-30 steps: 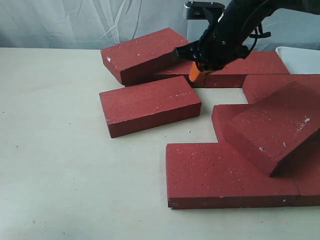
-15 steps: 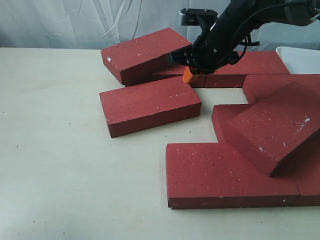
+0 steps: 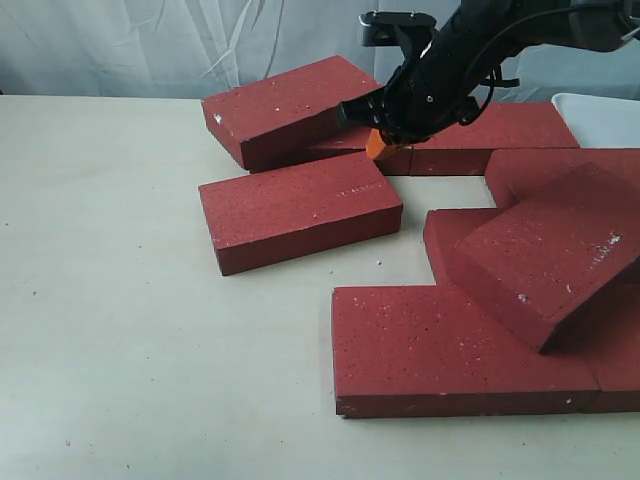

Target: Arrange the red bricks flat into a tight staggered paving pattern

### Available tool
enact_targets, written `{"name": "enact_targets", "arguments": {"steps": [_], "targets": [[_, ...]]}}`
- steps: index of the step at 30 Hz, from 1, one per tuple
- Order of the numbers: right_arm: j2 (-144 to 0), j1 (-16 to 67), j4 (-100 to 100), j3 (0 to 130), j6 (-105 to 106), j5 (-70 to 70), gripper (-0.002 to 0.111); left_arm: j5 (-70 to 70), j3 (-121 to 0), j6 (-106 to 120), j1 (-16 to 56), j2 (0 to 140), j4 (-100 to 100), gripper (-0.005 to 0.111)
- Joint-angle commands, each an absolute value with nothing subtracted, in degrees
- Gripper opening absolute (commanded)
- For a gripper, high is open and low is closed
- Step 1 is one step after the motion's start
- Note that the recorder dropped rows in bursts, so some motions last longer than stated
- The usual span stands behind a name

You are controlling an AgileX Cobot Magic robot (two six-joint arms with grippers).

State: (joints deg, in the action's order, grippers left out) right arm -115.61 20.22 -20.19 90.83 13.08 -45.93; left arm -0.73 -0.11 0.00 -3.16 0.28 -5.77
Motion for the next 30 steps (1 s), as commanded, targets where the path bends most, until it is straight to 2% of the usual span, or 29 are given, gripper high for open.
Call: {"name": "enact_targets", "arguments": {"steps": [1, 17, 22, 30], "targets": [[-115.5, 20.1, -20.1, 91.1, 13.5, -44.2, -0.001, -9.3, 0.0, 0.0, -3.3, 0.0, -7.9, 0.000], [-115.5, 20.1, -20.0, 91.1, 13.2, -50.2, -0.001, -22.3, 0.0, 0.0, -3.3, 0.0, -12.7, 0.000], [-115.5, 20.1, -20.1, 91.1, 12.9, -56.4, -0.001, -23.1, 0.0, 0.4, -3.3, 0.0, -21.0, 0.000], [-115.5, 20.1, -21.6, 91.1, 12.9, -58.8, -0.001, -22.0, -2.0, 2.1, -3.3, 0.0, -36.7, 0.000]]}}
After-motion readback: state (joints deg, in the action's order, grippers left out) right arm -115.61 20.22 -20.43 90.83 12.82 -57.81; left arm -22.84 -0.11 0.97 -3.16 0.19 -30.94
